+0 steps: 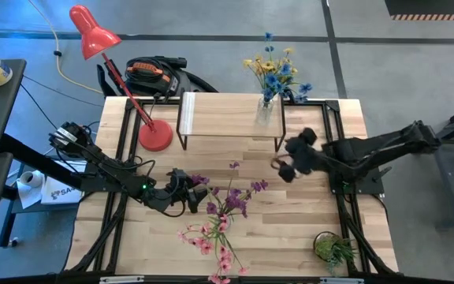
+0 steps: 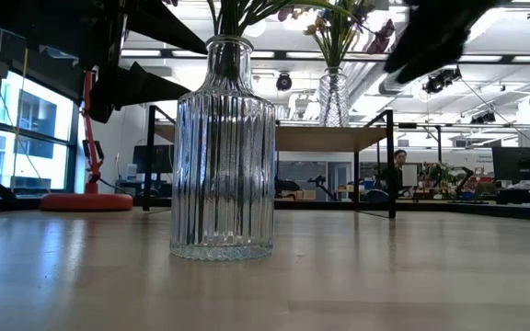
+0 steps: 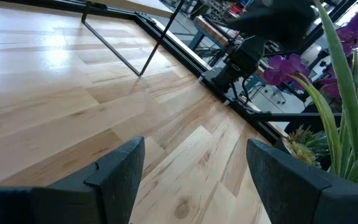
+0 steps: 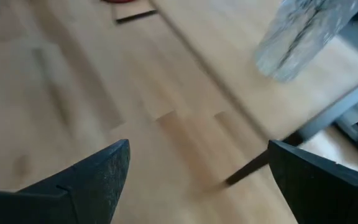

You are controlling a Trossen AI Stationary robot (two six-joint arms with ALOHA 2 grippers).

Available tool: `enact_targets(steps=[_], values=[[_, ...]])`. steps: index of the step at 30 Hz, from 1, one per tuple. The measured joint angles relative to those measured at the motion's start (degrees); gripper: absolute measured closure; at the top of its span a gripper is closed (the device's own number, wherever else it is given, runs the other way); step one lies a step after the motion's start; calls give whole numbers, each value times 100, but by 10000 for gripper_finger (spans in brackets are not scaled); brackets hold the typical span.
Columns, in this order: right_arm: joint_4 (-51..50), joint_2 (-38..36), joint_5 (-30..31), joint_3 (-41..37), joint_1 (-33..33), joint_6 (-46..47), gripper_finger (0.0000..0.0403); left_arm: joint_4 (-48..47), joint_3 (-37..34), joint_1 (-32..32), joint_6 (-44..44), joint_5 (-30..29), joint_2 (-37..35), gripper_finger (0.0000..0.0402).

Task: Pick and place flowers into a vace then onto a shelf
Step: Put the vase on the shelf

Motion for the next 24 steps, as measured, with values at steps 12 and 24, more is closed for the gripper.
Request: enact_targets(steps=[12,24], values=[[-950,107,75,0,1770,2565,33,0,0,2,9,-52,0,85],[61,1371,-298,0,2551,3156,33,57,2,1,-409,777,0,85]])
